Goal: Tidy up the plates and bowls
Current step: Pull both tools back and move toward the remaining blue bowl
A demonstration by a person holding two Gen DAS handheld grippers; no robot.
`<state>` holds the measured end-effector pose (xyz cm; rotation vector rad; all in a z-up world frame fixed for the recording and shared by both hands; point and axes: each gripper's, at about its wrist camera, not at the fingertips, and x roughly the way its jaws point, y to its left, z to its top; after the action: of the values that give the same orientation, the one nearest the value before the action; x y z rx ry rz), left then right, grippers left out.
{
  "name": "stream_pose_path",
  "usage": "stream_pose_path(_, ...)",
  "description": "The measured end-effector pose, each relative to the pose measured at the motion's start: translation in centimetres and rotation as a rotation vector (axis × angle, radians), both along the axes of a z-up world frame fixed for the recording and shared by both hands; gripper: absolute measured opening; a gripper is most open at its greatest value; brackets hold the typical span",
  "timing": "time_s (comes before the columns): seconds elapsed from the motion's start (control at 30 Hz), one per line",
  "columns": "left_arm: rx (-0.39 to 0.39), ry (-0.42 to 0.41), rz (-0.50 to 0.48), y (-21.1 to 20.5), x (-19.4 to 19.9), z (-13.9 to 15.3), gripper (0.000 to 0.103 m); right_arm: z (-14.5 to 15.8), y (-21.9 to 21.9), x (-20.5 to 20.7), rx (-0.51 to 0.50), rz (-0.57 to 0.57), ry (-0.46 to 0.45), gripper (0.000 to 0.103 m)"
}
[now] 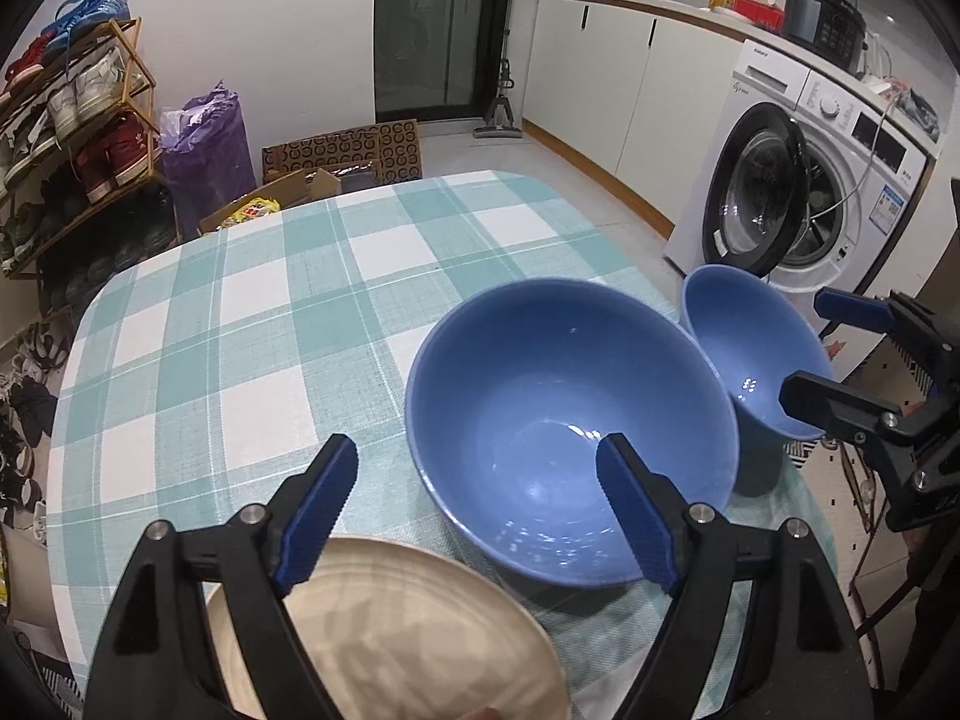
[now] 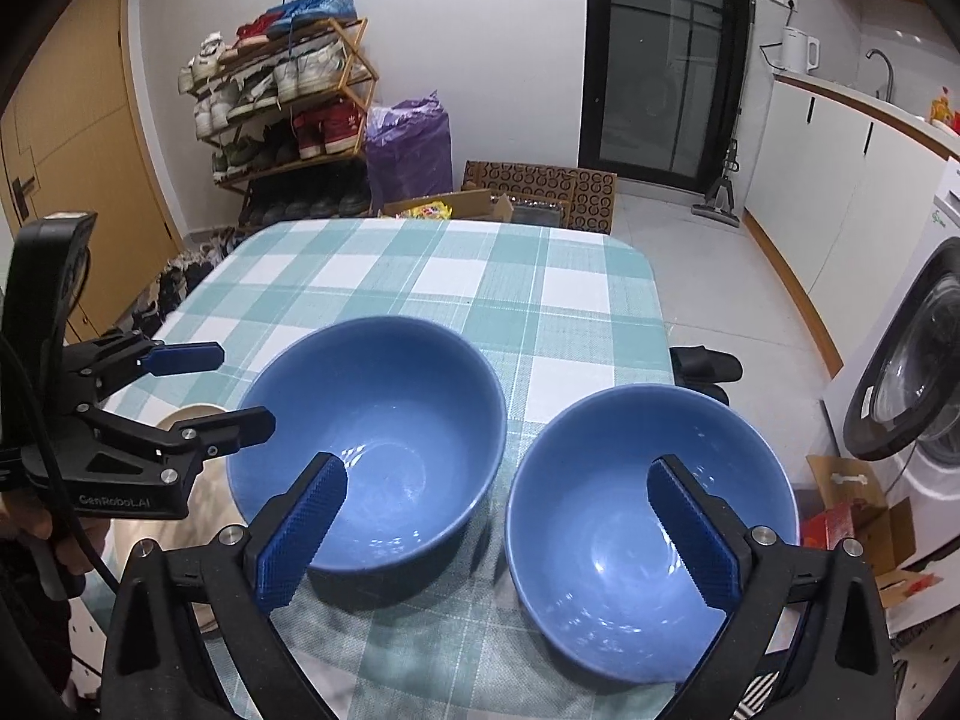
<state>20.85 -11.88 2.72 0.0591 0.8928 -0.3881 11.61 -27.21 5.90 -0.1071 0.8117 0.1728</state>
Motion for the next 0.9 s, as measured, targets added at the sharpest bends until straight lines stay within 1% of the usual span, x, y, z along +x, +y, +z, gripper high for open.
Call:
stream_pose_path(0.03, -0.007, -0.002, 0.0, 0.0, -0.1, 0.1, 0.092, 0.2, -0.3, -0.3, 0.006, -0.004, -0.006, 0.102)
stream_pose_path(0.1, -0.018, -0.014, 0.007, 0.0, -0.2, 0.4, 0.103, 0.4, -1.0, -0.8, 0.021, -0.011, -0.013, 0.102)
stream_pose_path(0.27, -0.03, -0.028, -0.005, -0.5, -0.6, 1.2, 0.103, 0.8, -2.8, -2.0, 0.047, -0.05, -0.028, 0.102)
stream_pose_path(0.67, -0.028, -0.046, -0.05, -3.1, -1.8, 2.3, 0.103, 1.7, -6.5, -3.9, 0.08, -0.135, -0.048, 0.102)
stream_pose_path(0.9, -0.029, -0.061, -0.098, -5.0, -2.7, 2.8, 0.103, 2.1, -8.4, -5.1, 0.099, -0.17, -0.061, 0.102)
